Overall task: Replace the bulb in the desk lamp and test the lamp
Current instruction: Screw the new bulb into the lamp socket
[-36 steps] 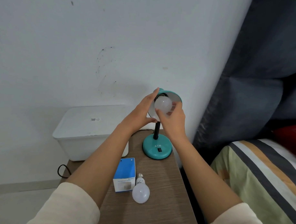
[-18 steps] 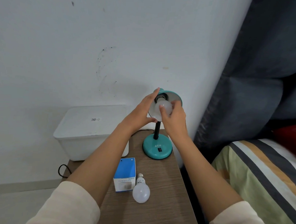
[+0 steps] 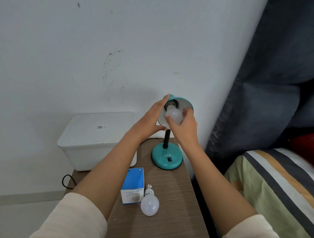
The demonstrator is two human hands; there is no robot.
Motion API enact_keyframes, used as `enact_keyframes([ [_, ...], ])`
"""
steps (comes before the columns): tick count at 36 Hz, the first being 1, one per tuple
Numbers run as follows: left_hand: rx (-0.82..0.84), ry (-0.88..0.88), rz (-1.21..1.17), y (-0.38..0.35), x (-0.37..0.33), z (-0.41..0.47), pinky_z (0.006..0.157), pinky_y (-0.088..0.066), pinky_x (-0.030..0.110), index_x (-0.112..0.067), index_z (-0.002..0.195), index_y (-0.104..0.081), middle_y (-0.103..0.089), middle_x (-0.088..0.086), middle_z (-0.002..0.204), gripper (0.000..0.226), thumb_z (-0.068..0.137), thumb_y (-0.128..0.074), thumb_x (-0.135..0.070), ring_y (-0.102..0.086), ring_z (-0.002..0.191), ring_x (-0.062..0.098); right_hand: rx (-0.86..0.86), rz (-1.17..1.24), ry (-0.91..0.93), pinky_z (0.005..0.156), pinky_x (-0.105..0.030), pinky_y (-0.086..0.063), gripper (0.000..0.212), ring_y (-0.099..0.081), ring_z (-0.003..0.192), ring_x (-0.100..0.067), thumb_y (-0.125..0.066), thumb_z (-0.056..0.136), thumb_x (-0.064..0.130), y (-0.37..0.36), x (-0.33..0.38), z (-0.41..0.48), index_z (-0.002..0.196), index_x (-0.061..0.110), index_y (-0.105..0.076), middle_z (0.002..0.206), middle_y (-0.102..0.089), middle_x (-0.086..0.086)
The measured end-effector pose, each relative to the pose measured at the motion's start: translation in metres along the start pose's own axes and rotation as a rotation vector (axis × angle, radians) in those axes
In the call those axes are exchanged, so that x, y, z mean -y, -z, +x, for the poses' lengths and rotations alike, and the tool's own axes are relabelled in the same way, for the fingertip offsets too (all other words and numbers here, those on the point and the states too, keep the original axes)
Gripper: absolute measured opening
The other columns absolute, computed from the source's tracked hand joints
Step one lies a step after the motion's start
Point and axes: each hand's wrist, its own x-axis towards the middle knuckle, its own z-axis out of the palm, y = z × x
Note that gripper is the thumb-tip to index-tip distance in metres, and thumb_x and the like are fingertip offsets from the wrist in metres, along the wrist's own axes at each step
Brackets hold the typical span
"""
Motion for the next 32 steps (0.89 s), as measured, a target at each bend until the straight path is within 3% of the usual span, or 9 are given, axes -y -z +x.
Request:
enact_keyframes([
  [2,-0.001,-0.007,0.005,-0.0004,-0.0005,0.0003,0.096,-0.017,-0.006,-0.030,0.149,-0.004,-0.026,-0.006,0.150,0.104,0.076,-0.076,-0.008,-0.023,0.128,-0.007,-0.002,-0.023,0.017,0.085,-0.025,-0.042,0.066,-0.051,0.114,-0.025,-0.072,0.075,0.033,-0.0010,-0.0001,-0.0011,0.127,0.010,-0.038,0.127,-0.049,-0.012],
  [5,-0.003,-0.004,0.004,0.0002,-0.0004,-0.0001,0.093,-0.017,-0.008,-0.031,0.148,-0.004,-0.027,-0.006,0.148,0.105,0.075,-0.076,-0.007,-0.023,0.125,-0.008,0.002,0.046,-0.044,0.064,-0.015,-0.042,0.057,-0.058,0.094,-0.020,-0.067,0.080,0.039,0.0011,-0.0005,-0.0012,0.122,0.010,-0.041,0.117,-0.058,-0.014],
  [10,0.000,-0.009,0.002,0.0001,-0.0029,0.0005,0.094,-0.017,-0.007,-0.031,0.148,-0.006,-0.027,-0.005,0.149,0.102,0.077,-0.075,-0.009,-0.023,0.126,-0.007,-0.008,0.024,0.013,0.085,-0.024,-0.044,0.066,-0.051,0.108,-0.019,-0.073,0.075,0.031,-0.0021,0.0016,-0.0044,0.127,0.012,-0.038,0.127,-0.047,-0.007],
  [14,-0.002,-0.001,0.015,0.0009,-0.0016,0.0000,0.093,-0.015,-0.008,-0.032,0.148,-0.005,-0.026,-0.005,0.150,0.105,0.075,-0.075,-0.008,-0.022,0.126,-0.009,0.000,0.069,-0.022,0.063,-0.004,-0.043,0.058,-0.058,0.085,-0.013,-0.068,0.080,0.034,-0.0002,0.0020,-0.0038,0.125,0.010,-0.040,0.114,-0.057,-0.011],
  [17,0.008,0.003,-0.002,0.0017,-0.0016,-0.0004,0.093,-0.017,-0.008,-0.033,0.148,-0.006,-0.027,-0.007,0.149,0.103,0.076,-0.075,-0.008,-0.023,0.125,-0.010,-0.022,0.052,0.001,0.083,-0.021,-0.044,0.064,-0.052,0.106,-0.017,-0.072,0.075,0.032,-0.0019,0.0002,-0.0031,0.127,0.012,-0.039,0.124,-0.049,-0.005],
  [22,0.007,0.022,-0.009,0.0022,-0.0011,-0.0002,0.092,-0.019,-0.007,-0.036,0.148,-0.006,-0.027,-0.008,0.148,0.103,0.076,-0.074,-0.006,-0.024,0.124,-0.008,-0.004,0.114,-0.088,0.076,-0.024,-0.049,0.048,-0.064,0.097,-0.024,-0.067,0.079,0.042,-0.0011,-0.0015,-0.0019,0.112,0.013,-0.047,0.106,-0.058,-0.003],
  [26,0.012,0.021,-0.008,0.0014,-0.0014,0.0004,0.093,-0.019,-0.007,-0.036,0.147,-0.006,-0.027,-0.008,0.149,0.104,0.076,-0.074,-0.006,-0.026,0.129,-0.003,-0.024,0.062,-0.027,0.091,-0.032,-0.048,0.067,-0.054,0.113,-0.021,-0.074,0.072,0.037,-0.0008,0.0004,-0.0033,0.125,0.012,-0.042,0.126,-0.053,-0.006],
  [30,0.005,0.020,-0.006,0.0017,-0.0006,0.0009,0.093,-0.017,-0.008,-0.036,0.148,-0.006,-0.026,-0.007,0.150,0.104,0.075,-0.075,-0.005,-0.023,0.127,-0.006,-0.015,0.069,-0.032,0.066,-0.010,-0.043,0.056,-0.060,0.092,-0.016,-0.072,0.077,0.033,0.0003,0.0012,-0.0022,0.121,0.010,-0.048,0.115,-0.061,-0.008],
  [32,0.005,0.018,-0.002,0.0016,-0.0006,0.0008,0.093,-0.018,-0.008,-0.037,0.147,-0.006,-0.026,-0.007,0.150,0.104,0.075,-0.075,-0.006,-0.024,0.127,-0.006,-0.015,0.063,-0.021,0.074,-0.009,-0.041,0.060,-0.056,0.101,-0.016,-0.069,0.079,0.037,-0.0003,0.0011,-0.0017,0.128,0.010,-0.044,0.123,-0.058,-0.010],
])
